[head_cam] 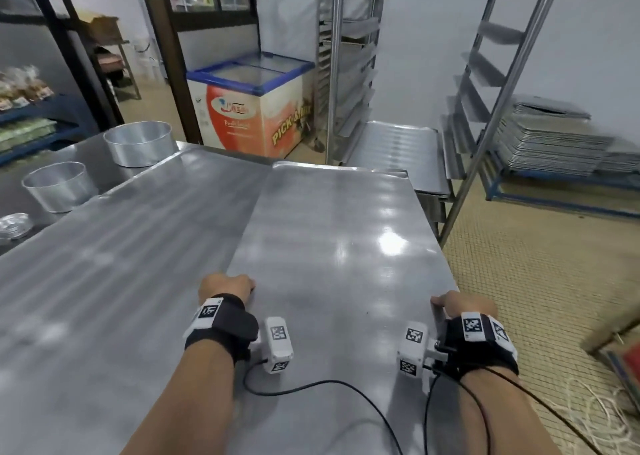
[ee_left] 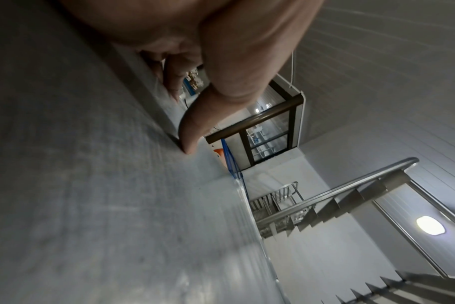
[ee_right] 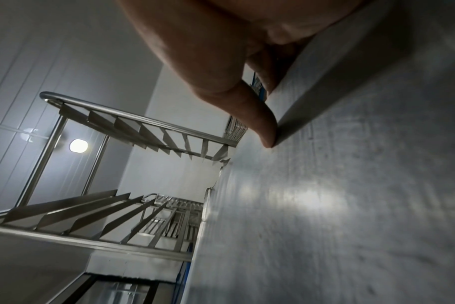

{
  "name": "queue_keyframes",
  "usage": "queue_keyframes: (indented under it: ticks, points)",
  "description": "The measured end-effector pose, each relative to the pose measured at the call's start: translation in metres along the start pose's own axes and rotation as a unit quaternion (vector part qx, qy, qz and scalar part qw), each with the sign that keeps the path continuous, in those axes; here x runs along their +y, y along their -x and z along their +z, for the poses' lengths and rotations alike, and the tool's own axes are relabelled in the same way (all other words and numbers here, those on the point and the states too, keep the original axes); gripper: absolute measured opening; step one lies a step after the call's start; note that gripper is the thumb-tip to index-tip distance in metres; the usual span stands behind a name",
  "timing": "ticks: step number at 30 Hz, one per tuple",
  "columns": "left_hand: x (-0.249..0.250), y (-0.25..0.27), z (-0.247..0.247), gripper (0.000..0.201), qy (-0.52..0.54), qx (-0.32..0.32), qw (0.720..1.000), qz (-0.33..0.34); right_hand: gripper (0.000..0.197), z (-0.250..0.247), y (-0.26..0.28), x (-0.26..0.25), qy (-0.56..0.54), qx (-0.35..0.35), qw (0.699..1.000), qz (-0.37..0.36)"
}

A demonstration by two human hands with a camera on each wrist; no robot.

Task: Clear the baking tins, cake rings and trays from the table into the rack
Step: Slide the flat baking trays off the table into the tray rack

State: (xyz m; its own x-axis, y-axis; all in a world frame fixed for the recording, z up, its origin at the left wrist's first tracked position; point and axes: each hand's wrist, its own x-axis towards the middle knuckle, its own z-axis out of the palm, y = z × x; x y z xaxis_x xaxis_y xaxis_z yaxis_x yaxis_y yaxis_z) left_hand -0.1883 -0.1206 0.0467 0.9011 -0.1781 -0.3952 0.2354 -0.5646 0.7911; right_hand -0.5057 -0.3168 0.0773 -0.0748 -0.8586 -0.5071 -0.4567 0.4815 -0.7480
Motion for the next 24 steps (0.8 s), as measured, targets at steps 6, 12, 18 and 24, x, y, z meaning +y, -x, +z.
queue_keyframes:
  ticks: [6,12,18,24]
  points:
    - [0.041,-0.002,0.072,0.048,-0.036,-0.021,0.999,0.021,0.024,-0.039,-0.045,-0.018,-0.021,0.033,0.999,0.019]
    - [0.069,-0.009,0.123,0.030,-0.065,-0.038,0.997,0.030,0.045,-0.060,-0.079,-0.022,-0.036,0.036,0.999,-0.012]
    - [0.091,-0.024,0.161,0.045,-0.073,-0.053,0.995,0.044,0.041,-0.062,-0.112,-0.036,-0.030,0.065,0.997,0.007]
    - [0.122,-0.054,0.194,0.049,-0.081,-0.074,0.993,0.034,0.027,-0.046,-0.157,-0.073,-0.075,0.119,0.988,0.069]
